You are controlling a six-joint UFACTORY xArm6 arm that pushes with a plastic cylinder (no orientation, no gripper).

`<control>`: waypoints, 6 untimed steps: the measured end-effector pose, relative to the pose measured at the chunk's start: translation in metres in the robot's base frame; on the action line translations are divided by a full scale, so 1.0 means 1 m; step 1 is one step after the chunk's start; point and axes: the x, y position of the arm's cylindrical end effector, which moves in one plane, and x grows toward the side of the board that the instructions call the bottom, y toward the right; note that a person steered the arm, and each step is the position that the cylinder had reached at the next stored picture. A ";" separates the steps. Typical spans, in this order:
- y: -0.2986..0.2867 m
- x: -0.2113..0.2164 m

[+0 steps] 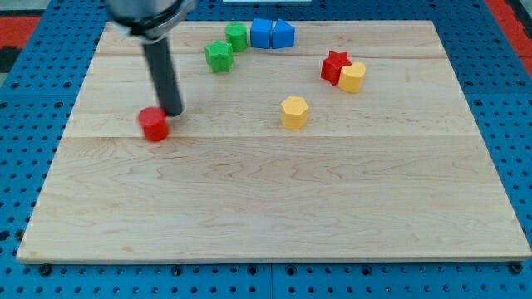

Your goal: Place the red circle at the bottom left corner of the board

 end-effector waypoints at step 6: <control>-0.024 0.075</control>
